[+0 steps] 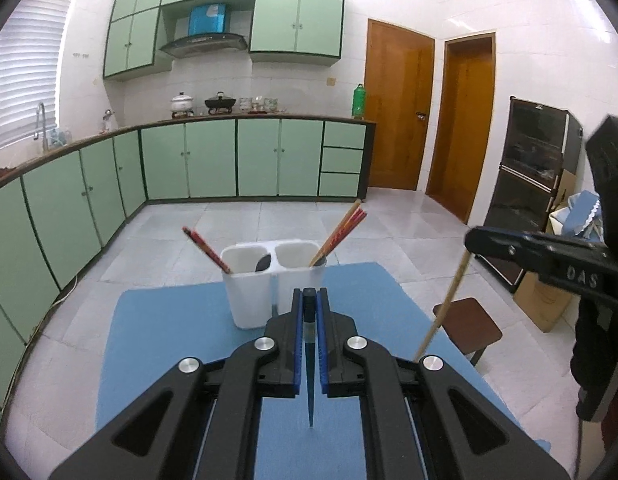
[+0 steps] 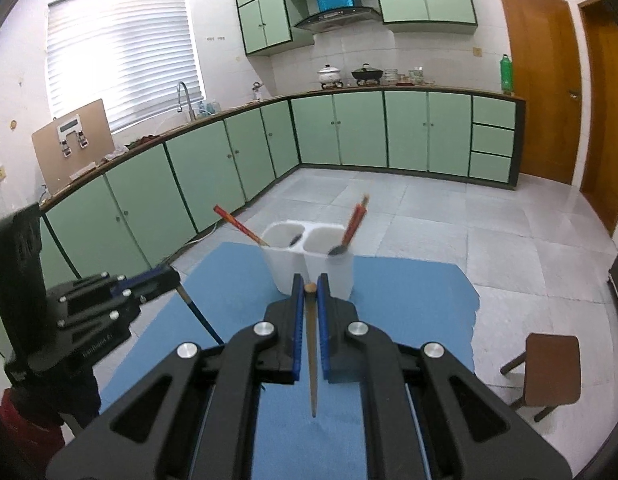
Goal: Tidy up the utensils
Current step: 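Lift the black chopstick with the right gripper and carry it over the holder, then drop the black chopstick into the holder and withdraw the right gripper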
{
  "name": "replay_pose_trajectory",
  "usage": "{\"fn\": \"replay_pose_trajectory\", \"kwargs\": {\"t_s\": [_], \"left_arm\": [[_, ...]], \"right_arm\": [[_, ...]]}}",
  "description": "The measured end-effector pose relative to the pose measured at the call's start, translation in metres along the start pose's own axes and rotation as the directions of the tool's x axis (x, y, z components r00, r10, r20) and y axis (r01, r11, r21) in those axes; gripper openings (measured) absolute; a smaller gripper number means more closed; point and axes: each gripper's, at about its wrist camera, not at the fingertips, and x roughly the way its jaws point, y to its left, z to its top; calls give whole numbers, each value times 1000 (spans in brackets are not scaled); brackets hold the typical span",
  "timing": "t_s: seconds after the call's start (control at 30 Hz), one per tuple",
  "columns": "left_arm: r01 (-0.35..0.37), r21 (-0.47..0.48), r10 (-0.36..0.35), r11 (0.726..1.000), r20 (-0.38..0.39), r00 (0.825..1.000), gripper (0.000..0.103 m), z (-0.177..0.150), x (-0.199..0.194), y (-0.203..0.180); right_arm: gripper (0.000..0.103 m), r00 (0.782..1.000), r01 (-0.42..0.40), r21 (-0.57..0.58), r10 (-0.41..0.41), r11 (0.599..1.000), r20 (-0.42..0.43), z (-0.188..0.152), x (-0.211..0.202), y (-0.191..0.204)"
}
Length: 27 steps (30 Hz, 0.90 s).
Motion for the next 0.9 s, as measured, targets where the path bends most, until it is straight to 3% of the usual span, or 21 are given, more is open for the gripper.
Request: {"fn": "replay_pose_trajectory", "kwargs": {"t_s": [0.23, 0.37, 0.53, 0.7, 0.9], "left_arm": [[-7, 43, 3, 999, 96, 995, 6, 45, -6, 3], [-31, 49, 22, 998, 171, 985, 6, 82, -7, 9], [-76, 48, 61, 996, 252, 966, 6, 126, 5, 20], [-106, 12, 99, 994, 269, 958, 6, 138, 42, 36], [-96, -19, 98, 995, 180, 979, 6, 118, 104, 52]], "right_arm": [[6, 997, -24, -28, 26, 999, 69, 58, 8, 7], [6, 992, -40, -16, 41, 999, 123, 99, 15, 2], [6, 983, -4, -23, 8, 1000, 182, 142, 33, -6], [6, 980, 55, -38, -46, 998, 195, 152, 71, -15], [6, 991, 71, -21, -68, 997, 113, 130, 124, -28]]}}
